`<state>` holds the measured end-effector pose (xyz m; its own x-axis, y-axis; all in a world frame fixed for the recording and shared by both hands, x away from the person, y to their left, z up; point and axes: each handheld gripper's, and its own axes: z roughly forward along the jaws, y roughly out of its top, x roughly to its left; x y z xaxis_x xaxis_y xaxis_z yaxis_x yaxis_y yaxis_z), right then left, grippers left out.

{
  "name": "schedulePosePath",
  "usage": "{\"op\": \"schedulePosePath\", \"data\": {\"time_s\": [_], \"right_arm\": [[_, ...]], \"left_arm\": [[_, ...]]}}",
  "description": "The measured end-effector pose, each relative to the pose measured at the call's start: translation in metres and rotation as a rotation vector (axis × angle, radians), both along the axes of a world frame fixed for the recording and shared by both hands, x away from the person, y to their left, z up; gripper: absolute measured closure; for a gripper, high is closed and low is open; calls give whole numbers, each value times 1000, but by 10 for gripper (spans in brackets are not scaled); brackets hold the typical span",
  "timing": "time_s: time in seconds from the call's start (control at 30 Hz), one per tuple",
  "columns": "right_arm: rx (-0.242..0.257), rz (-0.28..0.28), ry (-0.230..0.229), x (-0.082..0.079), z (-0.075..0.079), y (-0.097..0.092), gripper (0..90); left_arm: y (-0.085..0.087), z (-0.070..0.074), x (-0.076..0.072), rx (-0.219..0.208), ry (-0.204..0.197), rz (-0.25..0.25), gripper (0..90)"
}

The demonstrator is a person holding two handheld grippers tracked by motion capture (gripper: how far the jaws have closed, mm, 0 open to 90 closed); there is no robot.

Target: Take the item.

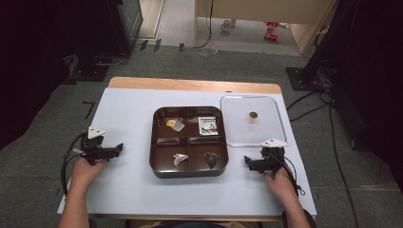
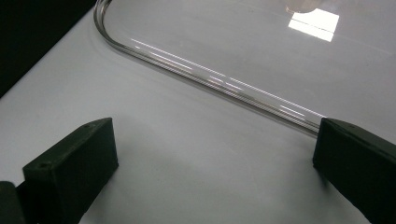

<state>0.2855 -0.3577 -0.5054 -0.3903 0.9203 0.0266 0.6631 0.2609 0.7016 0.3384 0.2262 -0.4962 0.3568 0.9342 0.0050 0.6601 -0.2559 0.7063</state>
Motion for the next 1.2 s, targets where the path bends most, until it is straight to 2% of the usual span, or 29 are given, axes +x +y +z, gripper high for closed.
{"op": "schedulePosePath", "data": {"time_s": [0.5, 0.63, 0.87, 0.97, 1.03, 1.1, 1.2], "right_arm": [[1, -1, -1, 0, 0, 0, 0], [1, 0, -1, 0, 0, 0, 0], [1, 0, -1, 0, 0, 0, 0], [2, -1, 0, 0, 0, 0, 0], [2, -1, 0, 0, 0, 0, 0], [2, -1, 0, 0, 0, 0, 0], [1, 0, 1, 0, 0, 0, 0]], "left_arm": [[-1, 1, 0, 3, 1, 8, 76], [-3, 2, 0, 10, 14, 19, 86], [-6, 8, 1, 21, 60, 34, 138], [-7, 13, 5, 34, 112, 33, 167], [-6, 14, 5, 35, 113, 39, 208], [-5, 15, 5, 32, 117, 42, 261], [-3, 19, 5, 14, 145, 42, 296]]}}
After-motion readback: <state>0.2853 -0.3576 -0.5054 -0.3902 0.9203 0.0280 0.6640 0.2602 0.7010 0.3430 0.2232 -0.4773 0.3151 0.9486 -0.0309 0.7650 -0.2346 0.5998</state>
